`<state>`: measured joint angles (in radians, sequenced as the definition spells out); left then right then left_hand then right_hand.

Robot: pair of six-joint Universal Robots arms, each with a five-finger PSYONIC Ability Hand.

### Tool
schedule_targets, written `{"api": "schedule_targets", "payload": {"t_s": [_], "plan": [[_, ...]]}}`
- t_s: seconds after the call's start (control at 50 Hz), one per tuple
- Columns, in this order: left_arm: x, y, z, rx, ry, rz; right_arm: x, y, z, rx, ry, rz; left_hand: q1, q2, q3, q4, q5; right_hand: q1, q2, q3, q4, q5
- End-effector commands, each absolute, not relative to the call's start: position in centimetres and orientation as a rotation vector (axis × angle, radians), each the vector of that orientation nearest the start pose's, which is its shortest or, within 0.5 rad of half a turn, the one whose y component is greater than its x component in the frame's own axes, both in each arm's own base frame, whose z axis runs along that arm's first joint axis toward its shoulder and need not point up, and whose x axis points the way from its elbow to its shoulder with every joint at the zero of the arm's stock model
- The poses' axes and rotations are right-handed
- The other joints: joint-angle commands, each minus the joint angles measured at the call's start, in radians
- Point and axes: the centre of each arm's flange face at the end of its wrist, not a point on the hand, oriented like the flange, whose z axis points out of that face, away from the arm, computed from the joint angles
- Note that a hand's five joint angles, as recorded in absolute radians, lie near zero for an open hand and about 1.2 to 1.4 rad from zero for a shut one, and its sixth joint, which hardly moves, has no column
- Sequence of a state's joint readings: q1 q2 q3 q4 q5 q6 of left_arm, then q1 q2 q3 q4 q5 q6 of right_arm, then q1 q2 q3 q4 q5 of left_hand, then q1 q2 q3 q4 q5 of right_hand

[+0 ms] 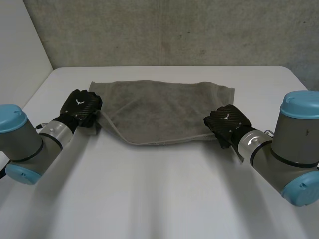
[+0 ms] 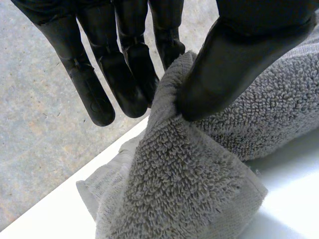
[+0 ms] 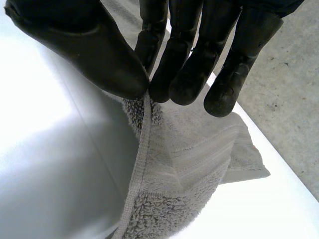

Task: Fold the towel.

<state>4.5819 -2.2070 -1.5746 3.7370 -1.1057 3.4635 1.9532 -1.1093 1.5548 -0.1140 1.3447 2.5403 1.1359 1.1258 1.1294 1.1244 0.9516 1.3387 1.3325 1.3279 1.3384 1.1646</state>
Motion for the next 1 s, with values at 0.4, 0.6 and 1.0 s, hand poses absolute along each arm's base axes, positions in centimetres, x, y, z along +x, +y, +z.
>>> {"api": "schedule_targets", "payload": {"t_s": [0.4,0.6,1.0], "plan": [[-21.6,-36.5,11.1,0.997,2.263,-2.112,27.5,-27.7,15.7,-1.357,2.127,-1.798,-0.397,-0.387,-0.39,-0.385,-0.387,0.058,0.064,0.068,0.058,0.057],[-24.1,-34.6,10.8,1.092,2.288,-2.109,27.5,-27.6,15.5,-1.358,2.136,-1.789,-0.5,-0.49,-0.493,-0.488,-0.49,0.058,0.064,0.068,0.058,0.057],[-23.2,-36.6,10.9,0.912,2.216,-2.063,27.5,-27.8,15.5,-1.353,2.145,-1.797,-0.356,-0.346,-0.349,-0.344,-0.346,0.058,0.064,0.068,0.058,0.057]]}}
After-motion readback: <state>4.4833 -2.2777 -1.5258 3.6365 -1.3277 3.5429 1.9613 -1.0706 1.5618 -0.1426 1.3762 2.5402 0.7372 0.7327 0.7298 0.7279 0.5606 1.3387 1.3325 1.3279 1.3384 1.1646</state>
